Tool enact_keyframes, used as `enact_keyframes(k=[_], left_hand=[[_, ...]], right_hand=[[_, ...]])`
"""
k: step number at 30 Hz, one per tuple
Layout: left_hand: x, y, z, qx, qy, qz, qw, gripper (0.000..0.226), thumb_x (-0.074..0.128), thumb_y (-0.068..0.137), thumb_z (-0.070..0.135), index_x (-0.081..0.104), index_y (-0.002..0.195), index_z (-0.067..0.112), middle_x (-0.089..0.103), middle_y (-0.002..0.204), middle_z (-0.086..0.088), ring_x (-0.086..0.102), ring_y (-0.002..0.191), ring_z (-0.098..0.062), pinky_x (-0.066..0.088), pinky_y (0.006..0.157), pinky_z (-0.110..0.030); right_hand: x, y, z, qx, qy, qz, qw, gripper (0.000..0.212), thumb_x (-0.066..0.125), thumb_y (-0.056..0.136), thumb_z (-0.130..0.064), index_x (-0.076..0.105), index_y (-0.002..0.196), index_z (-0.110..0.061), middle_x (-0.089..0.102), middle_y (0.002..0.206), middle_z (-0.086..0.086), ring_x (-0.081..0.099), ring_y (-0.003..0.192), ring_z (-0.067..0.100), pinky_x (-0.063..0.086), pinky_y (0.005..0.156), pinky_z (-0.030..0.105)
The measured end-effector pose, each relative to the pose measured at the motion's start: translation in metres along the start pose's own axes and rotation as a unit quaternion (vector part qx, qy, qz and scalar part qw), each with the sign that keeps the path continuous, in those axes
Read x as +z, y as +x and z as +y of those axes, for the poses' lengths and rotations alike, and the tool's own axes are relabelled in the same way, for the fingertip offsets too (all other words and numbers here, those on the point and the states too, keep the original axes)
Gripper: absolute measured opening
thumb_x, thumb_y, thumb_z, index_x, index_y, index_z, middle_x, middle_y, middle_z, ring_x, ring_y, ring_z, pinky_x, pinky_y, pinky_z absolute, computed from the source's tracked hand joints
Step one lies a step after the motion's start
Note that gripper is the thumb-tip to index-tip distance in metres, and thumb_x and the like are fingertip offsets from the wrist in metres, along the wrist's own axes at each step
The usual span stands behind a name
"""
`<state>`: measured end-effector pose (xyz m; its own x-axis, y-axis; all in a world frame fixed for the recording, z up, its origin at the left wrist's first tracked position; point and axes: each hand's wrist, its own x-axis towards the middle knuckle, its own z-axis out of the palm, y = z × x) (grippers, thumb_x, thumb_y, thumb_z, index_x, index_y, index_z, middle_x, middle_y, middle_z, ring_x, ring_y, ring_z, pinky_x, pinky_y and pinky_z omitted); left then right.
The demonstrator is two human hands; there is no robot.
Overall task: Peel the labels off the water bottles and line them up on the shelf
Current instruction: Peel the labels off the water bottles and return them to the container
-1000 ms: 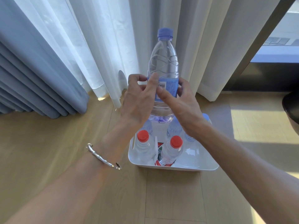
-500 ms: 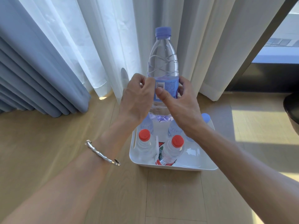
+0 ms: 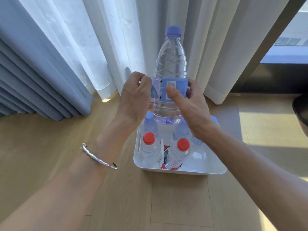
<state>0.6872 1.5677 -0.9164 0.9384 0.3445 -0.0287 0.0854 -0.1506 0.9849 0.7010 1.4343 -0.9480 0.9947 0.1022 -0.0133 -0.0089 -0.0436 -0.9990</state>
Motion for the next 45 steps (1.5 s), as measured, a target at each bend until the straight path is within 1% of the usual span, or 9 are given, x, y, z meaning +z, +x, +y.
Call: enact_keyframes(k=[10,14,18,23,26,29,32,37,45], left_hand=[[-0.002,0.009,-0.002,-0.092,-0.135,0.022,0.986,0.017,0.035,0.094,0.011,0.047,0.083,0.009,0.044,0.089,-0.012,0.059,0.067,-0.018,0.048,0.042,-0.022],[-0.001,0.020,-0.006,-0.117,-0.072,0.075,0.988,0.014,0.042,0.093,0.012,0.052,0.086,0.019,0.060,0.099,-0.006,0.061,0.083,-0.017,0.051,0.055,-0.027],[-0.006,0.023,-0.011,-0.011,0.001,0.137,0.990,0.029,0.046,0.089,0.000,0.049,0.107,0.022,0.053,0.104,0.007,0.050,0.088,-0.007,0.044,0.071,-0.014],[-0.020,0.030,0.008,0.046,-0.052,0.201,0.977,0.040,0.039,0.080,-0.010,0.058,0.083,0.025,0.057,0.086,0.011,0.054,0.081,-0.006,0.044,0.076,-0.017],[-0.029,0.030,0.016,0.057,-0.067,0.223,0.971,0.037,0.039,0.078,-0.008,0.059,0.078,0.024,0.060,0.078,0.008,0.056,0.073,-0.008,0.044,0.070,-0.023],[-0.016,0.012,0.027,0.121,-0.034,0.100,0.987,0.030,0.045,0.084,-0.005,0.058,0.083,0.021,0.062,0.077,0.006,0.060,0.065,-0.006,0.049,0.061,-0.022],[0.003,0.003,0.033,0.125,0.047,-0.001,0.991,0.012,0.057,0.089,0.023,0.058,0.102,0.023,0.063,0.087,0.012,0.064,0.084,-0.009,0.056,0.082,-0.034],[0.003,0.010,0.031,0.005,0.126,-0.050,0.991,0.078,0.057,0.081,0.065,0.039,0.143,0.022,0.054,0.103,0.015,0.056,0.114,-0.016,0.050,0.097,-0.044],[0.002,0.008,0.021,-0.051,0.028,-0.064,0.996,0.042,0.064,0.082,0.053,0.057,0.109,0.021,0.068,0.102,0.000,0.070,0.087,-0.018,0.055,0.071,-0.035]], right_hand=[[0.000,0.003,-0.005,0.142,0.154,0.011,0.978,0.065,0.053,0.072,-0.056,0.060,0.123,-0.015,0.063,0.123,0.018,0.063,0.110,0.036,0.054,0.087,0.048],[-0.003,0.005,-0.008,0.120,0.177,0.009,0.977,0.062,0.046,0.079,-0.050,0.058,0.125,-0.011,0.064,0.114,0.023,0.065,0.096,0.034,0.057,0.074,0.046],[0.001,0.002,-0.009,0.130,0.104,0.027,0.986,0.075,0.053,0.065,-0.064,0.060,0.116,-0.010,0.059,0.122,0.022,0.059,0.112,0.040,0.046,0.098,0.058],[0.001,0.001,-0.002,0.143,0.076,0.023,0.987,0.077,0.053,0.060,-0.069,0.061,0.112,-0.013,0.058,0.125,0.020,0.057,0.115,0.039,0.043,0.099,0.062],[0.001,0.002,0.000,0.134,0.059,0.015,0.989,0.074,0.051,0.061,-0.069,0.062,0.113,-0.017,0.061,0.122,0.017,0.059,0.113,0.036,0.044,0.100,0.059],[0.002,0.000,-0.003,0.109,0.044,-0.002,0.993,0.071,0.050,0.064,-0.066,0.062,0.115,-0.018,0.063,0.119,0.015,0.063,0.108,0.032,0.048,0.097,0.056],[0.008,-0.006,-0.007,0.070,0.033,-0.016,0.997,0.065,0.049,0.071,-0.059,0.062,0.113,-0.012,0.064,0.114,0.020,0.064,0.104,0.037,0.052,0.092,0.055],[0.006,-0.012,-0.005,0.039,-0.014,-0.053,0.998,0.041,0.045,0.076,-0.051,0.056,0.102,-0.021,0.059,0.090,-0.008,0.060,0.078,0.001,0.048,0.069,0.023],[0.001,-0.018,-0.005,0.022,-0.067,-0.128,0.989,0.013,0.047,0.098,-0.038,0.057,0.101,-0.030,0.063,0.089,-0.009,0.057,0.068,-0.011,0.044,0.063,0.002]])
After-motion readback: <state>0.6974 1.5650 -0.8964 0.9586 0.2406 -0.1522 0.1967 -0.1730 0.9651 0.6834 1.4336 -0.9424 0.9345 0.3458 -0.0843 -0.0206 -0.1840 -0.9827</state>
